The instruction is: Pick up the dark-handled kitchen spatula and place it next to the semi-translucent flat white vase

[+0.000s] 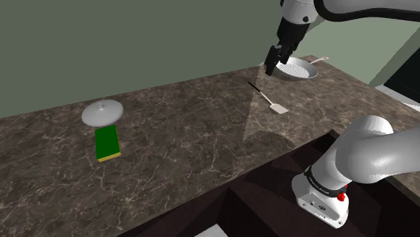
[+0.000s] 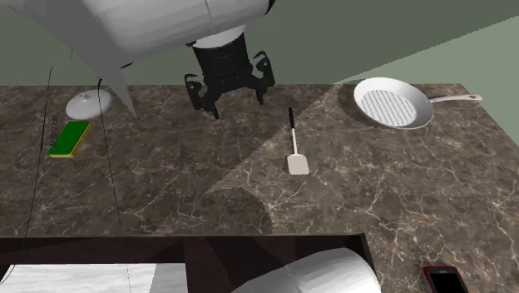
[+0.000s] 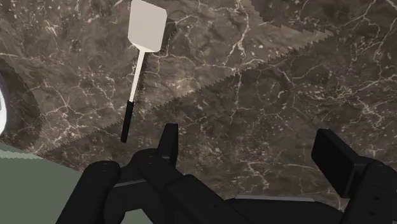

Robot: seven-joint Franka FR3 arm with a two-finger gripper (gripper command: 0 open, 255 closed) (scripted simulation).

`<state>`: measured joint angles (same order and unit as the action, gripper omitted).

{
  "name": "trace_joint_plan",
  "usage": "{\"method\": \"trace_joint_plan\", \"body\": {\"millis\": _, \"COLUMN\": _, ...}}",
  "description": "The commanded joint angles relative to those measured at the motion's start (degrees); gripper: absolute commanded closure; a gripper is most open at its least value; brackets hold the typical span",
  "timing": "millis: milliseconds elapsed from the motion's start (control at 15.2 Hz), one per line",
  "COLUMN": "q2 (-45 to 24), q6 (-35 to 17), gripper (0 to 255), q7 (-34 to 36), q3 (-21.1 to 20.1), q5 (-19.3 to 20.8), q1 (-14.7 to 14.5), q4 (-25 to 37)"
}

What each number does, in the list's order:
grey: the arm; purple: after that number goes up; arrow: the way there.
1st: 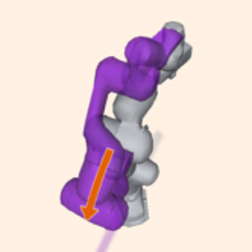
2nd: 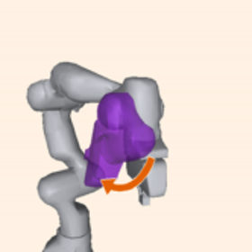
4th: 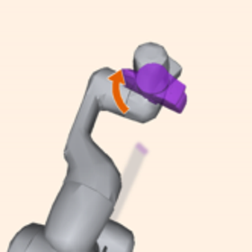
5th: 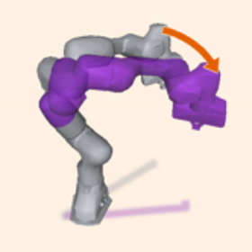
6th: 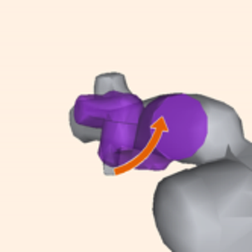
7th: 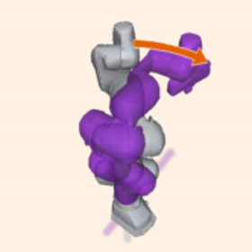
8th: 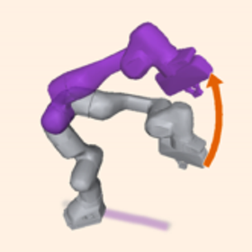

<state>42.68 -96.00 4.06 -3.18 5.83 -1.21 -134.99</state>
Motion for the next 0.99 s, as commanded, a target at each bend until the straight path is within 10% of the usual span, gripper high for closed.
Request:
{"method": "trace_joint_plan", "body": {"millis": 0, "q2": 0.00, "q6": 0.00, "gripper": 0, "q7": 0.00, "q3": 0.00, "q5": 0.00, "q1": 0.00, "q4": 0.00}}
{"method": "trace_joint_plan", "body": {"millis": 924, "q2": -13.39, "q6": -23.20, "gripper": 0, "q7": -3.26, "q3": 12.43, "q5": 2.39, "q1": 7.16, "q4": -9.04}}
